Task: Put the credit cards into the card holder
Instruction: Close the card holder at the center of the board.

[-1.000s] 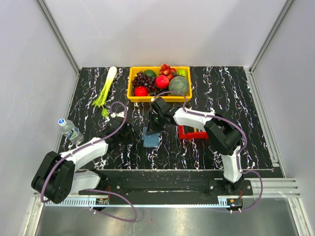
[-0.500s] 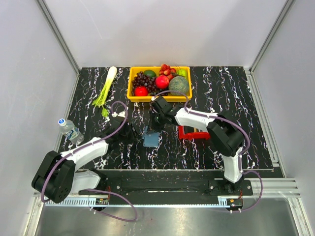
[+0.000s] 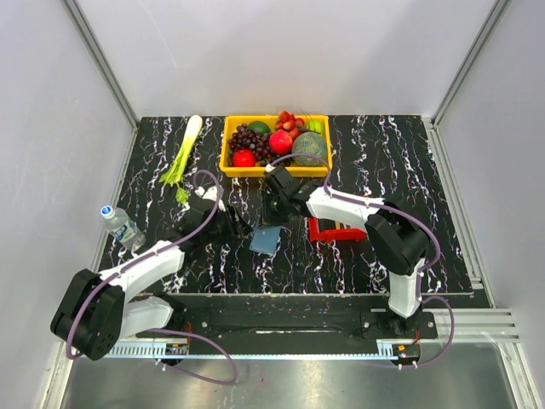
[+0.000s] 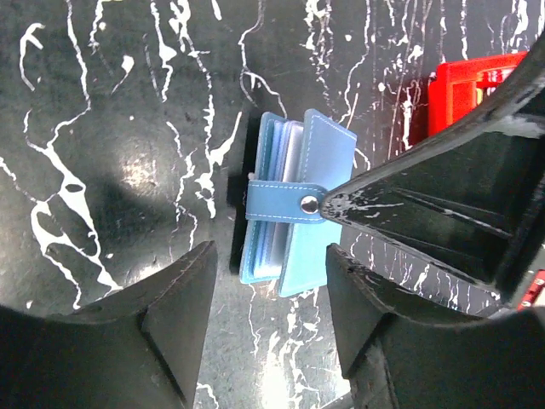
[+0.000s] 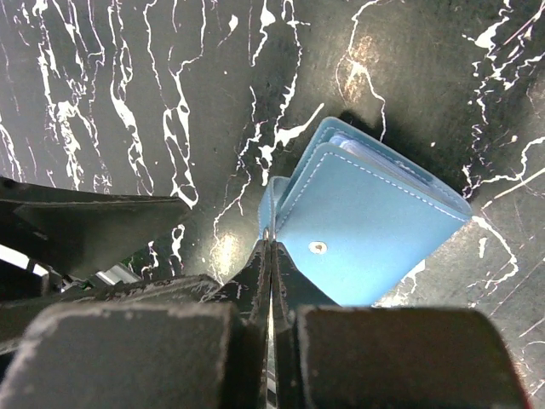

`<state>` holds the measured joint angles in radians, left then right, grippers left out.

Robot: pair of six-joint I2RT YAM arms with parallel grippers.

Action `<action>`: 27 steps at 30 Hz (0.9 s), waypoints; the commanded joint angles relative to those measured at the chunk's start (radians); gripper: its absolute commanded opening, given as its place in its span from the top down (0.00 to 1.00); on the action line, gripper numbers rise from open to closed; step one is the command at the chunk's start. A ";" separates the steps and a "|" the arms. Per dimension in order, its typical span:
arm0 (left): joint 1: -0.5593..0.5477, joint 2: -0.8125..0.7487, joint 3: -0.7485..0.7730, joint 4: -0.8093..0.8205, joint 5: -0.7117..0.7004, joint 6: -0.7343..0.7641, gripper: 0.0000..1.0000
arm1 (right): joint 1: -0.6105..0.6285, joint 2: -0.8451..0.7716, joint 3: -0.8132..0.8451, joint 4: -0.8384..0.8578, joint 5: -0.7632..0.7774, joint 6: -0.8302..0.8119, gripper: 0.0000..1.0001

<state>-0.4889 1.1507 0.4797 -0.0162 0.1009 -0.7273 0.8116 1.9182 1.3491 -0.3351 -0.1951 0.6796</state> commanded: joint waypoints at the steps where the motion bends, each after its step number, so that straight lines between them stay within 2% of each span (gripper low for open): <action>1: 0.004 0.020 0.002 0.125 0.052 0.066 0.42 | 0.008 -0.004 -0.002 0.025 0.046 -0.028 1.00; 6: -0.002 0.112 0.019 0.124 0.063 0.078 0.42 | 0.008 0.002 -0.005 0.038 0.048 -0.032 1.00; 14: -0.063 0.175 0.068 0.091 0.027 0.089 0.41 | 0.008 0.010 -0.022 0.050 0.040 -0.032 1.00; 19: -0.092 0.230 0.126 -0.039 -0.078 0.097 0.52 | 0.006 0.004 -0.024 0.053 0.040 -0.031 1.00; 21: -0.094 0.250 0.149 -0.103 -0.096 0.100 0.54 | 0.003 -0.001 -0.021 0.051 0.040 -0.031 1.00; 27: -0.096 0.307 0.172 -0.145 -0.145 0.075 0.60 | 0.000 -0.025 -0.021 0.041 0.045 -0.023 1.00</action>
<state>-0.5812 1.4265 0.6186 -0.1108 0.0242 -0.6476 0.8116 1.9209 1.3289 -0.3122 -0.1738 0.6617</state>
